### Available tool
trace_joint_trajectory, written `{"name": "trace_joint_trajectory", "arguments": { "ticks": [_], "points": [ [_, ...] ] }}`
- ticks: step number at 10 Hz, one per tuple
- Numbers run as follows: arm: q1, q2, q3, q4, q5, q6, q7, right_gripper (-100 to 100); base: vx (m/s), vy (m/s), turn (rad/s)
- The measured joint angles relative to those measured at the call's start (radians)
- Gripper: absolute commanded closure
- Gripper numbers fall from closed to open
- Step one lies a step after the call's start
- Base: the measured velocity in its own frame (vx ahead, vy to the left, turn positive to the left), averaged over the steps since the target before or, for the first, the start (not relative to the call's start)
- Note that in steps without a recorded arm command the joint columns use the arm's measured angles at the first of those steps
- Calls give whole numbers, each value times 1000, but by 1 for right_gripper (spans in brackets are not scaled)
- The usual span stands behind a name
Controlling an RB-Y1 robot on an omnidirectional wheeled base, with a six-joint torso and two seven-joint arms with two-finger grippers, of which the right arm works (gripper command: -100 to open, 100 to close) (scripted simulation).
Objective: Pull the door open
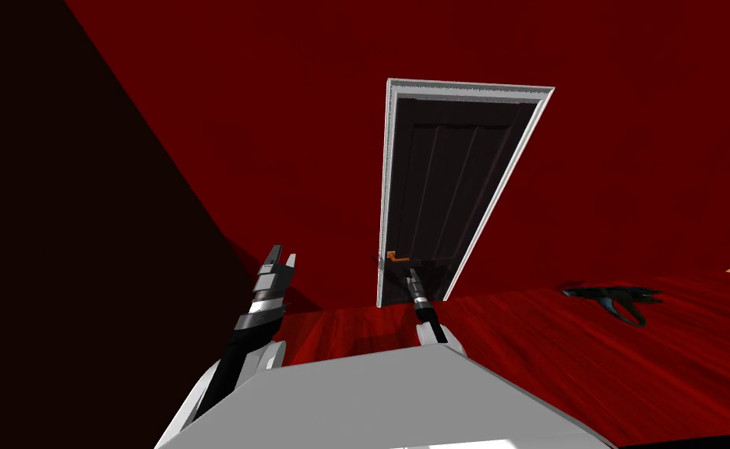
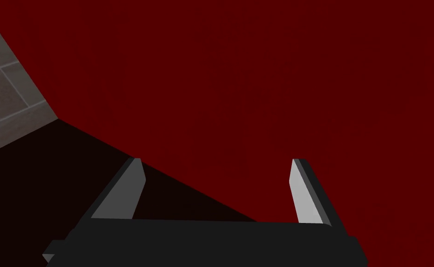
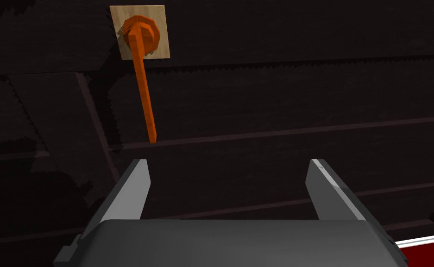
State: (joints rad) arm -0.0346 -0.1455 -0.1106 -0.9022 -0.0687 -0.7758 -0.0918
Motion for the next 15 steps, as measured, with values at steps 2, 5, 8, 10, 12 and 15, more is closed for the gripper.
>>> {"name": "trace_joint_trajectory", "arguments": {
  "ticks": [2, 5, 8, 10, 12, 15],
  "points": [
    [-15, -1, -2, 51, -1, -7, 1, -100, 13, -55, 151],
    [-45, -5, -5, 139, -3, -19, 1, -100, 25, -71, 160],
    [-72, -10, -9, 218, -5, -30, 0, -100, 19, -61, 126],
    [-96, -14, -11, 283, -7, -46, -2, -100, 11, -54, 145],
    [-102, -14, -12, 304, -8, -48, -1, -100, 81, -9, 90],
    [-91, -55, -28, 340, -21, -80, -33, -100, 214, 40, 140]
  ]
}}
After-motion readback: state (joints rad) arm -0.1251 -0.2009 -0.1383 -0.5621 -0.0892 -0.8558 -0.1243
